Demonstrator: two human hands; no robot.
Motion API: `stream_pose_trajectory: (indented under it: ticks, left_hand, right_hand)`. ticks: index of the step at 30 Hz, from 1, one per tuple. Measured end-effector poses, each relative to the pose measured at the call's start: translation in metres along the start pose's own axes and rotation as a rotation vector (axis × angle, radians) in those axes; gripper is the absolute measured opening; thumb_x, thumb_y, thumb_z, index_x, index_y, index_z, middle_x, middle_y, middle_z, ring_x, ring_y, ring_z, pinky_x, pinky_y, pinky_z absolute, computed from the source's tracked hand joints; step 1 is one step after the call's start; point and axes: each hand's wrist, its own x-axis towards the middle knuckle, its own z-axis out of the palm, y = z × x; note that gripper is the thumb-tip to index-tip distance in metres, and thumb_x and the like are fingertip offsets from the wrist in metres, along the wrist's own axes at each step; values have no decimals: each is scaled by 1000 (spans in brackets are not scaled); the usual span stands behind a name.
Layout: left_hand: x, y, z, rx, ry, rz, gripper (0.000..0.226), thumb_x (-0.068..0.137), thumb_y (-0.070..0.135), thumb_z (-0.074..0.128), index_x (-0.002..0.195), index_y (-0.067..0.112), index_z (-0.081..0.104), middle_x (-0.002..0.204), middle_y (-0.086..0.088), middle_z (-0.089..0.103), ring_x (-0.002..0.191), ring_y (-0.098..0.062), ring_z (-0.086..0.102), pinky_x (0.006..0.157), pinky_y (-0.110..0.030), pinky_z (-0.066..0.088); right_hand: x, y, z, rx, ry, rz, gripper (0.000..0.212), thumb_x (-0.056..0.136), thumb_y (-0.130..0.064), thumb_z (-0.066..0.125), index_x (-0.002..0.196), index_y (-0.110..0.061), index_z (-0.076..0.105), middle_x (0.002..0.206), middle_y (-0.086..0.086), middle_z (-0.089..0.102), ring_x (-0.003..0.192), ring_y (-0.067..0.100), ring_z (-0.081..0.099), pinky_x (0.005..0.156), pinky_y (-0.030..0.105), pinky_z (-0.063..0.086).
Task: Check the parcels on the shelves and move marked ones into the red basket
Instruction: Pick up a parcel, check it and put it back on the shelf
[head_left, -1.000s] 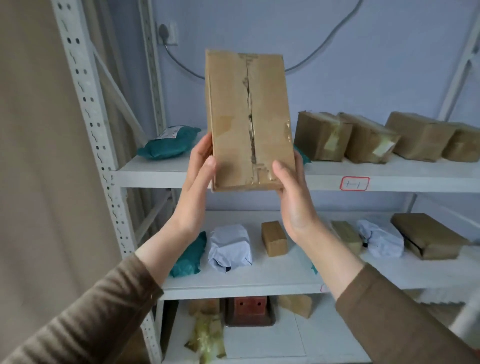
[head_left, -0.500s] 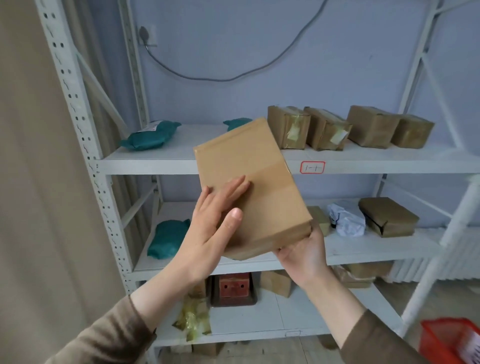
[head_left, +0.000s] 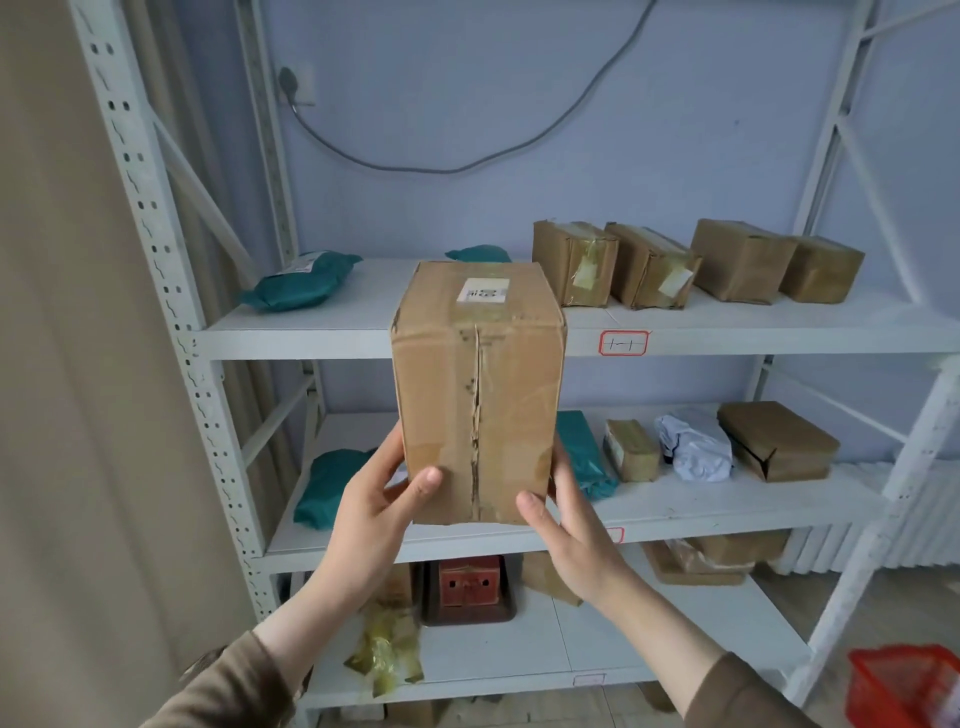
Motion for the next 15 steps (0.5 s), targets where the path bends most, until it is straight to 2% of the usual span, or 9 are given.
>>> stream_pose_trajectory:
  ticks: [2,4,8,9,11,13,15]
  left_hand:
    - [-3,-9,1,16,32,27,56,100,41,64,150,18,54,141,2,67,133,-22,63,107,-54,53]
    - [-5,-18,3,39,49,61,50,104,32,62,150,15,52,139,4,67,130,-19,64,106,-47,55]
    - [-4,-26,2,9,56,55,43,103,19,56,145,18,56,134,7,70,125,-15,66,102,-30,55]
    - [-3,-26,1,-24,61,34,40,103,19,55,143,19,57,131,6,72,123,-15,68,99,-27,55]
    - [1,-29,-2,-82,89,-7,36,104,22,54,139,17,60,128,5,74,120,-14,69,95,-23,55]
    - [5,-28,-3,-110,119,-51,35,105,28,54,137,16,62,127,5,75,119,-14,70,95,-26,57]
    - [10,-21,-3,-143,138,-125,33,105,33,53,132,21,67,123,7,77,113,-12,72,87,-28,60]
  right_hand:
    - [1,4,4,-80,-11,-2,66,108,-34,45,163,-37,7,167,-26,22,152,-12,19,121,11,18]
    - [2,8,9,-129,-3,-9,60,107,-35,43,157,-43,11,160,-30,26,145,-20,24,115,4,20]
    - [9,18,16,-164,14,-37,62,107,-32,44,160,-39,12,157,-39,22,147,-16,22,116,5,19]
    - [10,18,18,-169,27,-52,63,107,-32,45,161,-37,12,157,-37,22,148,-14,21,117,7,18]
    - [14,17,22,-181,75,-83,67,107,-35,46,165,-29,12,163,-24,23,154,-5,18,122,12,17]
    - [18,10,24,-171,146,-103,70,106,-46,44,166,-27,13,167,-11,23,157,3,16,125,17,16]
    - [24,-4,24,-128,191,-115,67,104,-58,39,163,-34,19,161,-13,30,155,8,24,125,21,21]
